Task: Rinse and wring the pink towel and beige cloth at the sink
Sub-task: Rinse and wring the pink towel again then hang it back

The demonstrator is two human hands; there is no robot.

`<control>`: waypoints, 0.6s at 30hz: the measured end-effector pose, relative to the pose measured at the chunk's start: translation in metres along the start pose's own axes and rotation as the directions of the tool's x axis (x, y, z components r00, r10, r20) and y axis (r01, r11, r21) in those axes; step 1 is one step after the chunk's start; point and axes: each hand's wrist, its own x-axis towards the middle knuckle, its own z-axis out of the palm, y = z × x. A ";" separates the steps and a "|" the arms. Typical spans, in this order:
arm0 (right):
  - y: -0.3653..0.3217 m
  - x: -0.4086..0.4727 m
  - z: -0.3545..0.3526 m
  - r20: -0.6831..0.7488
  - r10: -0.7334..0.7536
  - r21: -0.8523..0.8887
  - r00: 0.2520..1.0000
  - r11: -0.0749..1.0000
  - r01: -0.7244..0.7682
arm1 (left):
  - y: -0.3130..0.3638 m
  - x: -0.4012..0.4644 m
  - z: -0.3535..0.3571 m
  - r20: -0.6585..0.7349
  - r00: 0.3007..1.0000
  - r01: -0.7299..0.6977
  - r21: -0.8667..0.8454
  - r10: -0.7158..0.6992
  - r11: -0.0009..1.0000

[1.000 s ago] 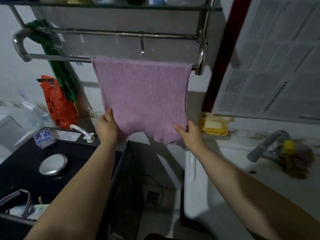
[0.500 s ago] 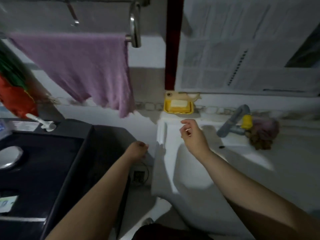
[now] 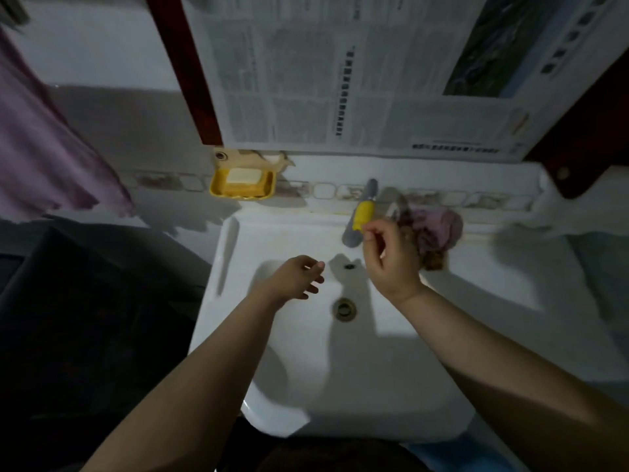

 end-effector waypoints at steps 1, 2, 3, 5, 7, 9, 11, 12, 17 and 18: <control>0.010 0.000 -0.002 0.008 0.059 0.001 0.998 0.998 -0.059 | -0.001 0.001 0.006 0.000 1.000 0.018 -0.022 -0.018 1.000; 0.020 0.000 -0.003 0.001 0.166 0.004 0.986 0.986 -0.166 | -0.002 0.002 0.011 0.002 0.999 0.033 -0.036 -0.033 0.999; 0.038 0.001 -0.005 -0.018 0.290 -0.013 0.957 0.957 -0.290 | -0.004 0.003 0.014 0.003 0.999 0.044 -0.043 -0.044 0.998; 0.074 0.008 -0.011 -0.061 0.542 -0.102 0.838 0.832 -0.546 | -0.005 0.004 0.019 0.001 0.998 0.063 -0.050 -0.063 0.997; 0.106 0.017 -0.021 -0.041 0.756 -0.069 0.654 0.651 -0.756 | -0.005 0.007 0.023 -0.007 0.997 0.071 -0.055 -0.071 0.996; 0.131 0.026 -0.026 -0.028 0.838 0.011 0.544 0.545 -0.839 | -0.004 0.010 0.027 -0.019 0.997 0.074 -0.063 -0.075 0.995; 0.152 0.029 -0.026 -0.001 0.872 0.031 0.490 0.490 -0.871 | -0.004 0.012 0.030 -0.039 0.996 0.072 -0.076 -0.075 0.995; 0.159 0.031 -0.027 0.037 0.885 -0.009 0.464 0.464 -0.886 | -0.003 0.012 0.031 -0.051 0.996 0.069 -0.085 -0.073 0.994; 0.174 0.032 -0.044 -0.011 0.904 -0.277 0.426 0.407 -0.870 | 0.000 0.012 0.039 -0.060 0.996 0.056 -0.100 -0.062 0.993; 0.169 0.036 -0.050 -0.063 0.887 -0.202 0.458 0.438 -0.876 | 0.001 0.012 0.040 -0.065 0.996 0.046 -0.104 -0.053 0.994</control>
